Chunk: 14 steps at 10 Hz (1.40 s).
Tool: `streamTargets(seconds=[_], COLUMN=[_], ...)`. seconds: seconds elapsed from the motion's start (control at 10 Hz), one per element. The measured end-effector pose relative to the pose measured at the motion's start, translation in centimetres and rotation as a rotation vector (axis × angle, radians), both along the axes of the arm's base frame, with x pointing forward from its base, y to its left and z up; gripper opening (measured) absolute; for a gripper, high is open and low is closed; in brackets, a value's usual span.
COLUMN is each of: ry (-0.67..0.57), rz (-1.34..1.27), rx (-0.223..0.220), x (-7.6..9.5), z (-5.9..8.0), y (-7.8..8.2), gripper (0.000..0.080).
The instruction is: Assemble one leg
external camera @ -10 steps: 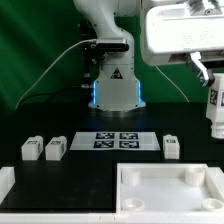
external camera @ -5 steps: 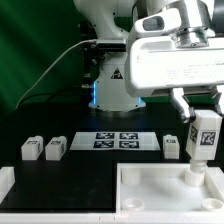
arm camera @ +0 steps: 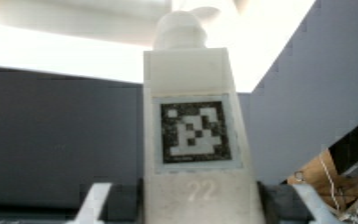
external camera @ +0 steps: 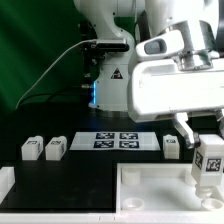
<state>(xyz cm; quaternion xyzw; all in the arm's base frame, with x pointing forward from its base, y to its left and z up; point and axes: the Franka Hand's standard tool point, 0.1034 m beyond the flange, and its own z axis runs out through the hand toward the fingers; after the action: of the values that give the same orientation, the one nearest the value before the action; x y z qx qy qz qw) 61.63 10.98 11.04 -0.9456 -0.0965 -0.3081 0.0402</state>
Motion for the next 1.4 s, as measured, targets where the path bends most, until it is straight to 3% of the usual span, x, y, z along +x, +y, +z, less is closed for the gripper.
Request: streamTargets(seconds=[0.5, 0.7, 1.0, 1.3, 1.4], ry=[-0.009, 0.002, -0.048, -0.014, 0.007], rz=[0.003, 0.0, -0.003, 0.0, 0.002], rx=[0.006, 0.007, 0.013, 0.009, 0.007], x=[0.5, 0.6, 0.8, 0.9, 0.7], z=[-0.6, -1.6, -1.8, -1.9, -2.2], y=[0.8, 0.7, 1.0, 0.8, 0.8], gripper=[0.0295, 0.0295, 0.0295, 0.0295, 0.0363])
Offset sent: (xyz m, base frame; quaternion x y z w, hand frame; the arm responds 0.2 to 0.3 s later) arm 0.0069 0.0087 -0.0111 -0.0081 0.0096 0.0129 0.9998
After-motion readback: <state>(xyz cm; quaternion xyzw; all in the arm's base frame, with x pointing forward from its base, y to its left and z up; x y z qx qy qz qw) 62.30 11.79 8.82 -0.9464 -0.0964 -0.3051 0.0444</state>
